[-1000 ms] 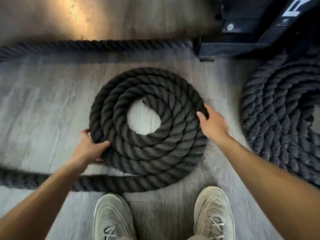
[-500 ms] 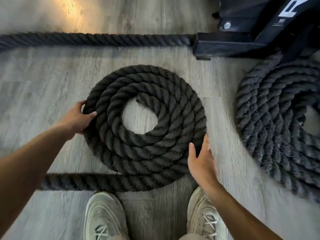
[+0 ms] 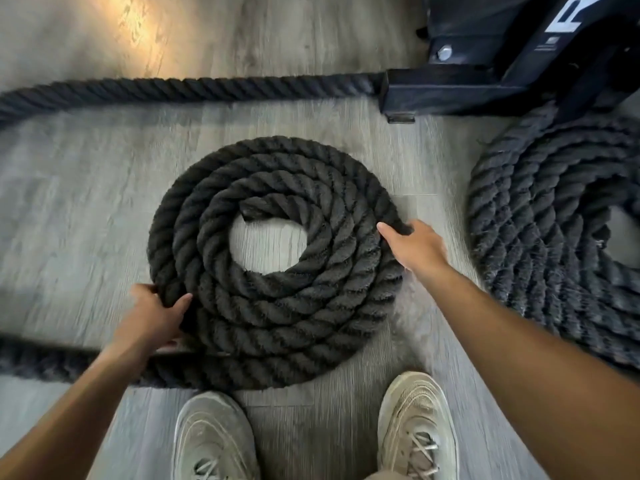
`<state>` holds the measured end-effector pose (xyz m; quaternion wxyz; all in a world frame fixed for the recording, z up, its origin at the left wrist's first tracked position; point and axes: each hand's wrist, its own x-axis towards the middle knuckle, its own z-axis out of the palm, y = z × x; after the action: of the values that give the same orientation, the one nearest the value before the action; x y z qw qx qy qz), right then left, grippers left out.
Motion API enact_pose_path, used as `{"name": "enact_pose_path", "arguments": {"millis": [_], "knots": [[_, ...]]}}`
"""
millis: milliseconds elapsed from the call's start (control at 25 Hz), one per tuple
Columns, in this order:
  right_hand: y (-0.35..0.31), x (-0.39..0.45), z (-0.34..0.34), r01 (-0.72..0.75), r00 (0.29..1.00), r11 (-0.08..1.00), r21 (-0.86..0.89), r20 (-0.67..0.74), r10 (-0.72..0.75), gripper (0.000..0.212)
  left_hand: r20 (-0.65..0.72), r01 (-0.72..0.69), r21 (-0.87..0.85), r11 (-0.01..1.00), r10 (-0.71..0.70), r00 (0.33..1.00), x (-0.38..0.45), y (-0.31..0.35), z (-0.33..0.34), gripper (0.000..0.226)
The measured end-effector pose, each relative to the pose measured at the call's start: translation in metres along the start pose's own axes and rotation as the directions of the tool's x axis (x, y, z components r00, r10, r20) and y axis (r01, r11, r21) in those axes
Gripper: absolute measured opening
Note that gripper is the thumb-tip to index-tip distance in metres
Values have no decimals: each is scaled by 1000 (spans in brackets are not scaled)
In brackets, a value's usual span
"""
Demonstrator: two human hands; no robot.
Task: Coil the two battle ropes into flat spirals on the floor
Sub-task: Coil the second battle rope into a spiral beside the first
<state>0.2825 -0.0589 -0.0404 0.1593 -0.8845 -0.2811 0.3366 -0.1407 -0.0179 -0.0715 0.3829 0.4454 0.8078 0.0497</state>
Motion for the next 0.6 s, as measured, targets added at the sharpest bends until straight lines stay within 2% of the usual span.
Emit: {"name": "enact_pose_path", "arguments": {"millis": [120, 280, 360, 480, 600], "knots": [[11, -26, 19, 23, 999, 999, 32, -26, -23, 59, 74, 78, -50, 996, -74, 994, 15, 13, -18, 70], [48, -88, 42, 11, 999, 997, 82, 50, -15, 77, 38, -57, -202, 978, 66, 997, 44, 48, -38, 73], [58, -112, 55, -9, 994, 998, 67, 111, 1, 84, 47, -114, -175, 978, 124, 991, 52, 63, -40, 67], [59, -117, 63, -16, 992, 999, 37, 128, 11, 84, 19, -165, -85, 983, 168, 986, 57, 66, -37, 60], [53, -95, 55, -23, 985, 1000, 6, 169, 22, 83, -3, -150, -119, 981, 151, 989, 51, 59, -38, 60]]}}
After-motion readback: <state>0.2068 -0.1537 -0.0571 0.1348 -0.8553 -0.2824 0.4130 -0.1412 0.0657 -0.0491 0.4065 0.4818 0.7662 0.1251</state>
